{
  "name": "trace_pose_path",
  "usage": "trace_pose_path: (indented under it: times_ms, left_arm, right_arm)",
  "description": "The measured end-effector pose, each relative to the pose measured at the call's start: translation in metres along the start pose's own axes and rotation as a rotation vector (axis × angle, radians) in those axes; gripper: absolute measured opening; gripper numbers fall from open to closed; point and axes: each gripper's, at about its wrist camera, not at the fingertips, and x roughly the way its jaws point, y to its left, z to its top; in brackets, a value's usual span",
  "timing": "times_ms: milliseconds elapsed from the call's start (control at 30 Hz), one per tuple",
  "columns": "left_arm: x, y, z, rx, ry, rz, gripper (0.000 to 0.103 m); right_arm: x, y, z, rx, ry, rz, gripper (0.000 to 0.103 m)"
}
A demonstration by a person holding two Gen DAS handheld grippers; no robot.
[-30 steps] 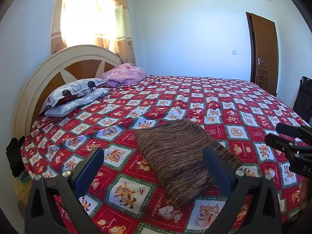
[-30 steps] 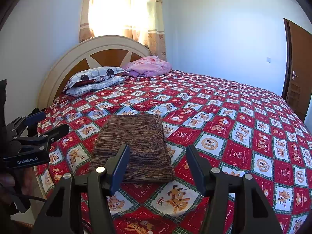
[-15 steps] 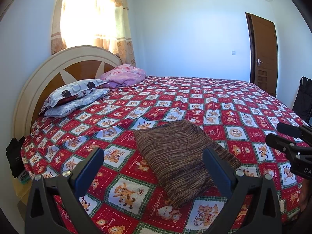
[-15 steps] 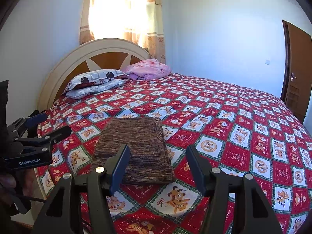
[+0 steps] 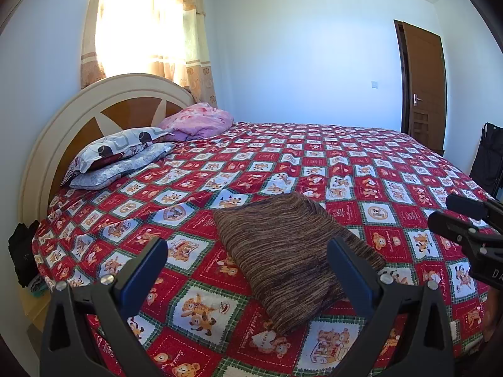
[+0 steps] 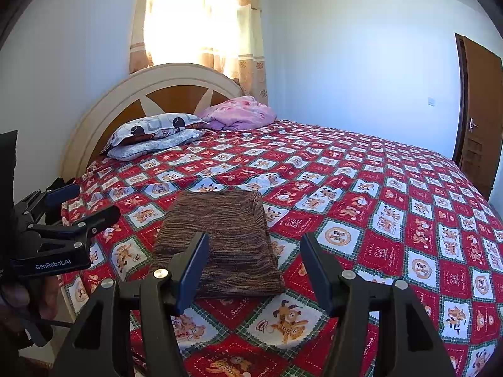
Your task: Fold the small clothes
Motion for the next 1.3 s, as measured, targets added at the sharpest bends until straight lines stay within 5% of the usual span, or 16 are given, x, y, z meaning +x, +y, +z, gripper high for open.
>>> trace_pose_path:
  times_ms: [1300]
  left_arm:
    - [0.018,0.021,-0.007,-0.030,0.067,0.025,0.103]
  right_arm:
    - [-0.009,0.014,-0.002,-0.032,-0.042,0.022,0.063]
